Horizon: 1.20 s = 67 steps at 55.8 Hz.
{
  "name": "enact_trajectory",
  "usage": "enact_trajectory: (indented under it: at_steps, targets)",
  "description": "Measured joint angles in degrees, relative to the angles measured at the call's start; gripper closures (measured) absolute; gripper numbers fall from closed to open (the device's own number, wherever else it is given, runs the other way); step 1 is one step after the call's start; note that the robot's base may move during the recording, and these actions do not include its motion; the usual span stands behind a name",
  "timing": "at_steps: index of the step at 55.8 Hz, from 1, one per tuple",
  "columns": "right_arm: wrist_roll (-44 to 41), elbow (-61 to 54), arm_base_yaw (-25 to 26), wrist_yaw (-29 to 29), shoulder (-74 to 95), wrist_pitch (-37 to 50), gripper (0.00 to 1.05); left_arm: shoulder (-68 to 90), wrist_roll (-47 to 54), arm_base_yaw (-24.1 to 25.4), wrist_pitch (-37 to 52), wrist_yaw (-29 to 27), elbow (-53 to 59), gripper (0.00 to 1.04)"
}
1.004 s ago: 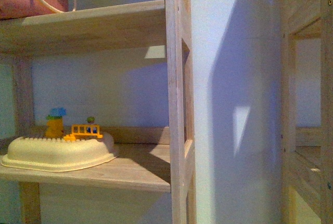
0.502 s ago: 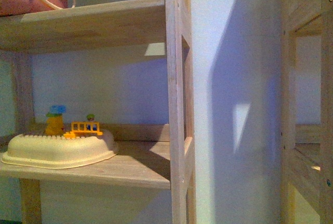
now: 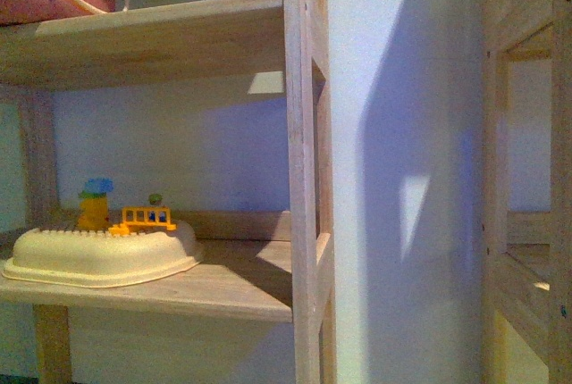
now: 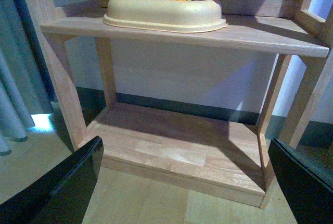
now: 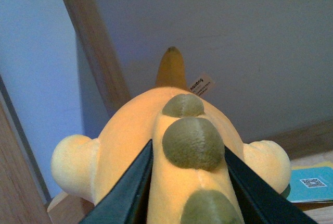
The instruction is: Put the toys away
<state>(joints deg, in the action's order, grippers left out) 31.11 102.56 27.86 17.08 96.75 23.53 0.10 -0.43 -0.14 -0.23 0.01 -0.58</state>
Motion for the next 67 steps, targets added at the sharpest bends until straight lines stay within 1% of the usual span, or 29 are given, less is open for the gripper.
enact_trajectory:
  at_steps: [6,7,12,16,20,30,38,44,53,63,67]
  targets:
    - [-0.6,0.0,0.0,-0.1,0.0,-0.3,0.37,0.0,0.0,0.0,0.0,0.0,0.0,0.06]
    - [-0.8,0.0,0.0,-0.1,0.0,-0.4,0.32,0.0,0.0,0.0,0.0,0.0,0.0,0.06]
    - [-1.9,0.0,-0.2,-0.2,-0.3,-0.8,0.14,0.0,0.0,0.0,0.0,0.0,0.0,0.06]
    - [-3.2,0.1,-0.3,-0.5,-0.6,-0.9,0.05,0.0,0.0,0.0,0.0,0.0,0.0,0.06]
    - [-5.0,0.2,-0.5,-0.9,-1.0,-1.0,0.07,0.0,0.0,0.0,0.0,0.0,0.0,0.06]
    - [-11.2,1.9,-0.8,-3.1,-3.4,-1.0,0.07,0.0,0.0,0.0,0.0,0.0,0.0,0.06]
    - [-14.2,3.4,-0.5,-4.5,-6.3,-1.0,0.07,0.0,0.0,0.0,0.0,0.0,0.0,0.06]
    - [-17.0,3.3,0.3,-7.1,-10.5,-1.1,0.07,0.0,0.0,0.0,0.0,0.0,0.0,0.06]
    - [-19.1,-4.2,2.1,-10.1,-19.7,0.1,0.07,0.0,0.0,0.0,0.0,0.0,0.0,0.06]
    - [-18.5,-16.0,4.7,-9.5,-31.5,0.3,0.07,0.0,0.0,0.0,0.0,0.0,0.0,0.06]
    - [-17.5,-22.0,6.1,-8.1,-37.2,0.1,0.07,0.0,0.0,0.0,0.0,0.0,0.0,0.06]
